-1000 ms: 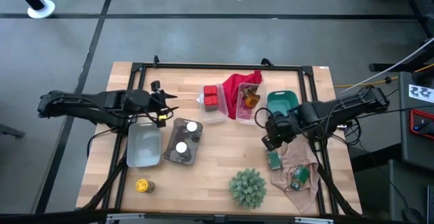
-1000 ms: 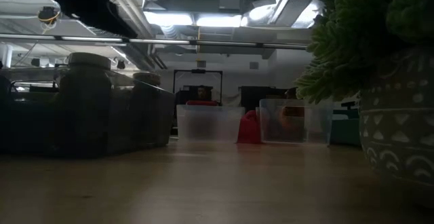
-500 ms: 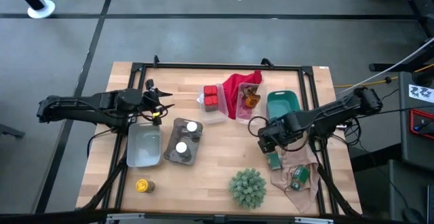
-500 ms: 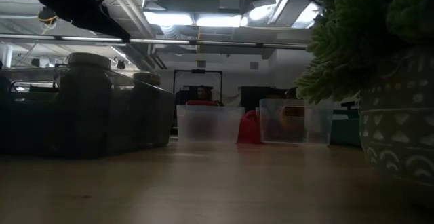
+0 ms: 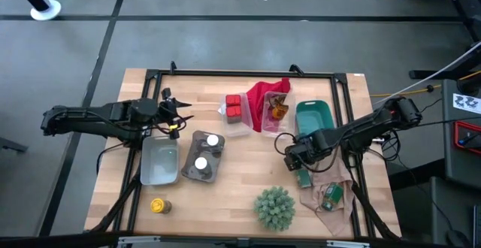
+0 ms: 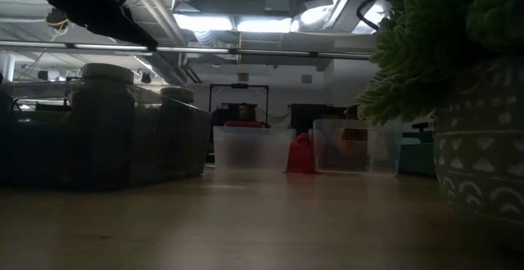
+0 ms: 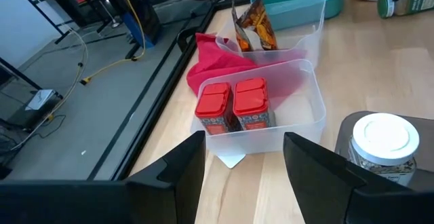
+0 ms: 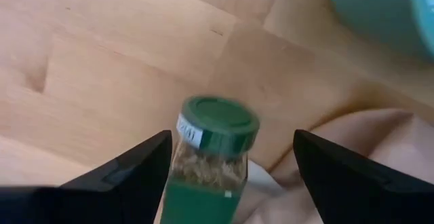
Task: Sort spices by type
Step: Put the left green seasoning bottle into the green bin
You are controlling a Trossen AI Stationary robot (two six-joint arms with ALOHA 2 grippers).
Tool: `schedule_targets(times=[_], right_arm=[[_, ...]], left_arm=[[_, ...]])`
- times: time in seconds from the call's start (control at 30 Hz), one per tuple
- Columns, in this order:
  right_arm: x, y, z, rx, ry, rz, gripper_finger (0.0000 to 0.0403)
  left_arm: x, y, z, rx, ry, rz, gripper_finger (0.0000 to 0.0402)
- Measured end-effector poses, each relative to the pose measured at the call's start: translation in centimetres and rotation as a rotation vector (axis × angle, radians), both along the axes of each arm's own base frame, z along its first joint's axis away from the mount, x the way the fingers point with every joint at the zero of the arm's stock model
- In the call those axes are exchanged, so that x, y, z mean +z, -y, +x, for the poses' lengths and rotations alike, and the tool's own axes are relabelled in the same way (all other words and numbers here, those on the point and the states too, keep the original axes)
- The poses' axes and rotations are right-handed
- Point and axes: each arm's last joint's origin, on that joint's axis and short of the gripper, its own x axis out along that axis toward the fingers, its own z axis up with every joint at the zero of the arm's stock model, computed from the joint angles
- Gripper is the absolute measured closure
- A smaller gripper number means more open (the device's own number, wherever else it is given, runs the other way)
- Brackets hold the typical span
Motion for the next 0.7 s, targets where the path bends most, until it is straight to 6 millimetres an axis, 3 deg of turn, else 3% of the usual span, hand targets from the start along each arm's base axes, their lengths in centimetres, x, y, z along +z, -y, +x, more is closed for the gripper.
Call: schedule_targets(times=[0.2,0.43,0.7], right_arm=[[-1.7,0.0,0.0,-0.004,0.076,0.022,0.0095],[-2.2,0.1,0.0,-0.014,0.103,-0.012,0.01],[-2.2,0.2,-0.2,-0.029,0.089,-0.033,0.0177]], left_arm=[[0.0,0.0,0.0,0.0,0.0,0.0,0.0219],[0.0,0.0,0.0,0.0,-0.001,0.0,0.0219],[0.0,0.0,0.0,0.0,-0.001,0.0,0.0219]])
